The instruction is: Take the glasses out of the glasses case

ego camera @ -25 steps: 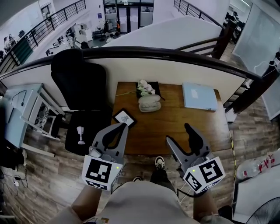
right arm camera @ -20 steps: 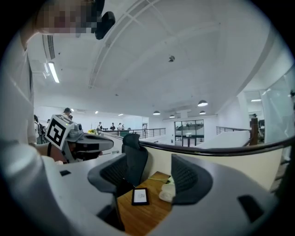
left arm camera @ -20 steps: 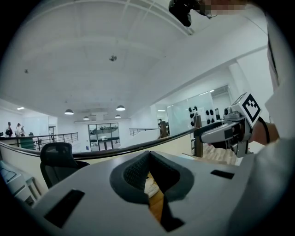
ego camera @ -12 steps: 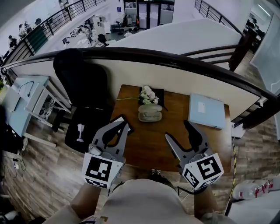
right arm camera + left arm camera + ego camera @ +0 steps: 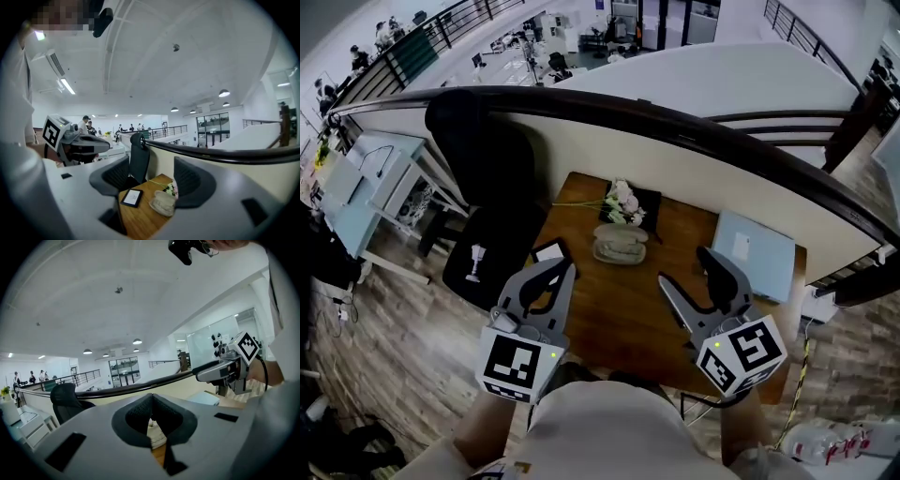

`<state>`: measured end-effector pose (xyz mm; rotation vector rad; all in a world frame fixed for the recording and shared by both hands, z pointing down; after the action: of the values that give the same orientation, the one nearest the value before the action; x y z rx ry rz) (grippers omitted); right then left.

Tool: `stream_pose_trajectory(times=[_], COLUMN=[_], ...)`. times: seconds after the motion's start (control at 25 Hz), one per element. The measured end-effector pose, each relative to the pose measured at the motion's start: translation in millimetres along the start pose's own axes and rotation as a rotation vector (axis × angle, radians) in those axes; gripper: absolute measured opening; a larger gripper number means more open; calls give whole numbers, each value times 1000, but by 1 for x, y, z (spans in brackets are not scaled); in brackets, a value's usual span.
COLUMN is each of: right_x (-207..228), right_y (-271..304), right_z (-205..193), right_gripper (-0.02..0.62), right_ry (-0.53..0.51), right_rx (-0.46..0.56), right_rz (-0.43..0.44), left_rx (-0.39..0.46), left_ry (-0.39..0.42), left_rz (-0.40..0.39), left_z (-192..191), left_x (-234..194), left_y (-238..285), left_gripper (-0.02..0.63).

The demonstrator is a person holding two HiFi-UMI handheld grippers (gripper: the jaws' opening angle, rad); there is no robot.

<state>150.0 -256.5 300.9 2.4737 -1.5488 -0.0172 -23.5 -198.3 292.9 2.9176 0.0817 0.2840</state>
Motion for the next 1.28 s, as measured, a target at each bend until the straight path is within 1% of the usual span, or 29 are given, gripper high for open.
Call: stream_pose_trajectory(times=[0.16, 0.4, 0.6, 0.72, 0.84, 0.96, 1.12, 1.28], right_x=[7, 13, 9, 4, 2, -1, 4, 14], right_y=[3, 7, 20, 29, 40, 56, 83, 111], right_z=[-6, -19, -25, -30, -34, -40, -52, -76], right_gripper=[290, 284, 281, 281, 278, 242, 233, 225], right_ry=[13, 23, 7, -6, -19, -57, -134, -203], right_rx=[-4, -38, -70, -106, -133, -189, -284, -410], right_rz=[32, 26, 10, 4, 11, 38, 52, 55], left_rx=[-24, -41, -50, -47, -42, -56, -80, -107], left_ry=[11, 10, 12, 7, 0, -13, -12, -21], left_rz=[29, 38, 7, -17, -18, -21, -25, -32], left_z=[-5, -8, -18, -19, -23, -31, -43, -59], left_x=[5, 2, -9, -16, -27, -38, -48, -57], left_y=[4, 6, 13, 18, 23, 27, 40, 56], left_gripper=[3, 3, 3, 3, 2, 2, 3, 3])
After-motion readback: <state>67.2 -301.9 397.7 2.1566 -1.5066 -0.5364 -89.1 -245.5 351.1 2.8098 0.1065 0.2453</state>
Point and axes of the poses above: the fingertips, and each gripper's own axes: y forward along the fingers, x to its right, z out of its top, the point moved 3 cm from there along -y, backward along the fingers, and after that the axes turned 10 degrees about z, right-handed, at the moved point
